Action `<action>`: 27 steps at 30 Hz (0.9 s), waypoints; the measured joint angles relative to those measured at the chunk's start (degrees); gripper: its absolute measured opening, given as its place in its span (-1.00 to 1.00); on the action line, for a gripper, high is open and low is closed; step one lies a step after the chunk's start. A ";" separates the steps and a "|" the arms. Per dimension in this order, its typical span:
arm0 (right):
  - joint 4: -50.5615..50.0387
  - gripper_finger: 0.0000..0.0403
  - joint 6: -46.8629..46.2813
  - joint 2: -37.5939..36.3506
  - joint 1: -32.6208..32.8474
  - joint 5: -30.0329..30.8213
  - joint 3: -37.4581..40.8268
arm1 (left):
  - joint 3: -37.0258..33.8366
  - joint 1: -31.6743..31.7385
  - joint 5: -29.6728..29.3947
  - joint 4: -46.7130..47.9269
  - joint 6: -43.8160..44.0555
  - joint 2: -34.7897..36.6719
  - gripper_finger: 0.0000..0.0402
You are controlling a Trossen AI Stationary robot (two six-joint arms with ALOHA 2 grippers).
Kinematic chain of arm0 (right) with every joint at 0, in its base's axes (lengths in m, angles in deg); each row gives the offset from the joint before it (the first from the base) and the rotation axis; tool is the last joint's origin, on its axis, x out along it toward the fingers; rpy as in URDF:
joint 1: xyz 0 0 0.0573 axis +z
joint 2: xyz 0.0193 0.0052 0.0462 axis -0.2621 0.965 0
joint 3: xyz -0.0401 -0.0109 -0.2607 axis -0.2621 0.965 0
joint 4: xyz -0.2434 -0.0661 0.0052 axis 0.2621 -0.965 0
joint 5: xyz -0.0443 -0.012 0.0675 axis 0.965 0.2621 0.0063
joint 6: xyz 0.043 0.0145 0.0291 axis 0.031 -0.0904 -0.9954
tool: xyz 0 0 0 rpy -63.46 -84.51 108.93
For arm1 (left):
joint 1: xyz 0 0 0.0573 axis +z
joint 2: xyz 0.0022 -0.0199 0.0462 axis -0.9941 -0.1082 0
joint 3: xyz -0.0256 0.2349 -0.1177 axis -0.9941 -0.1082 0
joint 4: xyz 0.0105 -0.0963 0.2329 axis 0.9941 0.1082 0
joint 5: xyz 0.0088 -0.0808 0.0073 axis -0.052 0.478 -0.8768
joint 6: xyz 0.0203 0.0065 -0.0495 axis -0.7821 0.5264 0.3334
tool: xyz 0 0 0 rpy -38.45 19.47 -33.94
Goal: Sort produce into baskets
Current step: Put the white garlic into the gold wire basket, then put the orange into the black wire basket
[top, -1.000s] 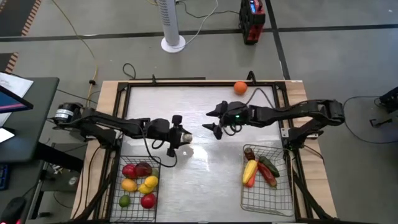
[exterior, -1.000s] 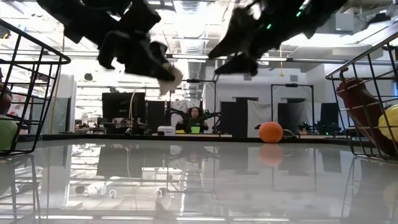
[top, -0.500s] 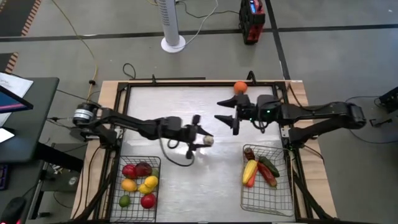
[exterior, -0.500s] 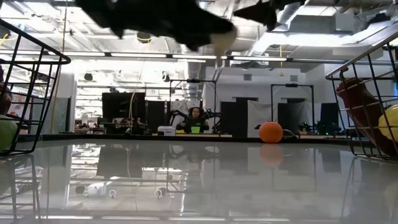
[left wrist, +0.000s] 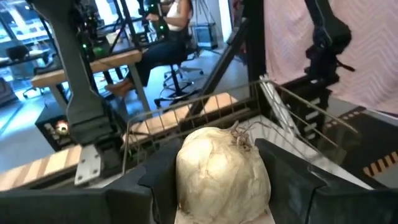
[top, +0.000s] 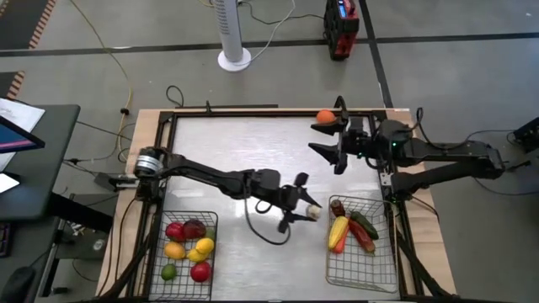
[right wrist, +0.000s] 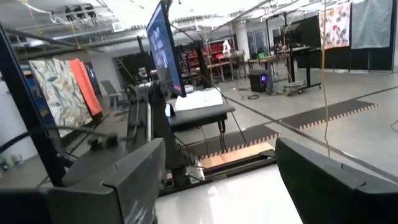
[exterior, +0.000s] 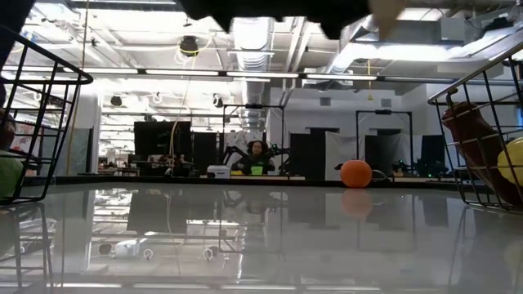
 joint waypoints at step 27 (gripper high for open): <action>-3.78 0.64 0.58 -2.60 -0.27 3.20 0.09 | 24.31 0.24 5.69 6.40 8.23 -20.36 0.47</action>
